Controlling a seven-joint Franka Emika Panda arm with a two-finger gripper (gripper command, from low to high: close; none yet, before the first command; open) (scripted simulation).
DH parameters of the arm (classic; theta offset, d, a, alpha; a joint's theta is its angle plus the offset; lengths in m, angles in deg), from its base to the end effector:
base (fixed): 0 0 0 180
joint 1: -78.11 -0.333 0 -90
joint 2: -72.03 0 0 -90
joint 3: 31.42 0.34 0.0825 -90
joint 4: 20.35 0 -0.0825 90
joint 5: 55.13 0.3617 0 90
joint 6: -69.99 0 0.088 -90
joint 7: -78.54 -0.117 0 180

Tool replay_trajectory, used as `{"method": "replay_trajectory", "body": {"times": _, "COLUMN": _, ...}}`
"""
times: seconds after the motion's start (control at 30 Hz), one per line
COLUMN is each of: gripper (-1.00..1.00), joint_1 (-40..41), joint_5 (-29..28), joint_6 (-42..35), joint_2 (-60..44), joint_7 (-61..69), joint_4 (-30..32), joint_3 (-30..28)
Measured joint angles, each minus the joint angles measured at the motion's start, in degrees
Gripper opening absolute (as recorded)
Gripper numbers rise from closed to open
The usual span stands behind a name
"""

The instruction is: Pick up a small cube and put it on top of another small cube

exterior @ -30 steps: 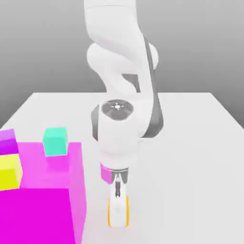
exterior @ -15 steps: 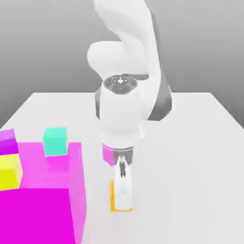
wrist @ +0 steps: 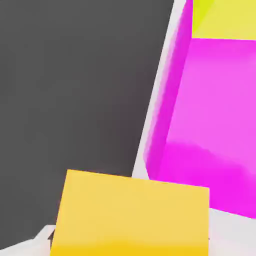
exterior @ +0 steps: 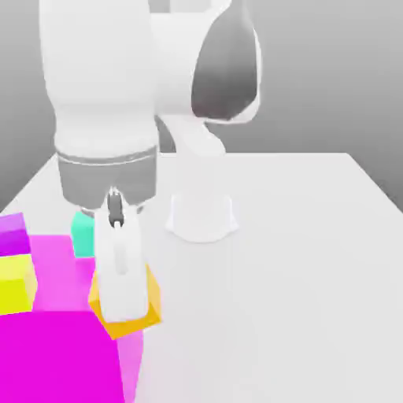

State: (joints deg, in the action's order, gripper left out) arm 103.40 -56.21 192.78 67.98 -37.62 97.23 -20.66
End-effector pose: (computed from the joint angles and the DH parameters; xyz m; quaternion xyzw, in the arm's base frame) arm 0.5296 -0.1399 0.4324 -0.4214 0.9068 -0.0079 0.0075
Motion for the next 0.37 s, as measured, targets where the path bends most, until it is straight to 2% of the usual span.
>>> {"method": "replay_trajectory", "body": {"times": 0.13, "gripper": -1.00, "joint_1": 4.92, "joint_5": 0.76, "joint_6": -8.87, "joint_2": 1.86, "joint_7": -4.26, "joint_4": -6.21, "joint_3": -2.41}}
{"method": "replay_trajectory", "body": {"times": 0.23, "gripper": -1.00, "joint_1": 5.43, "joint_5": 0.54, "joint_6": -4.83, "joint_2": 0.50, "joint_7": -6.03, "joint_4": -3.28, "joint_3": -2.28}}
{"method": "replay_trajectory", "body": {"times": 0.27, "gripper": 1.00, "joint_1": 5.38, "joint_5": 0.42, "joint_6": -2.72, "joint_2": -0.21, "joint_7": -6.23, "joint_4": -1.85, "joint_3": -2.27}}
{"method": "replay_trajectory", "body": {"times": 0.37, "gripper": 1.00, "joint_1": 5.38, "joint_5": 0.42, "joint_6": -2.72, "joint_2": -0.21, "joint_7": -6.23, "joint_4": -1.85, "joint_3": -2.27}}
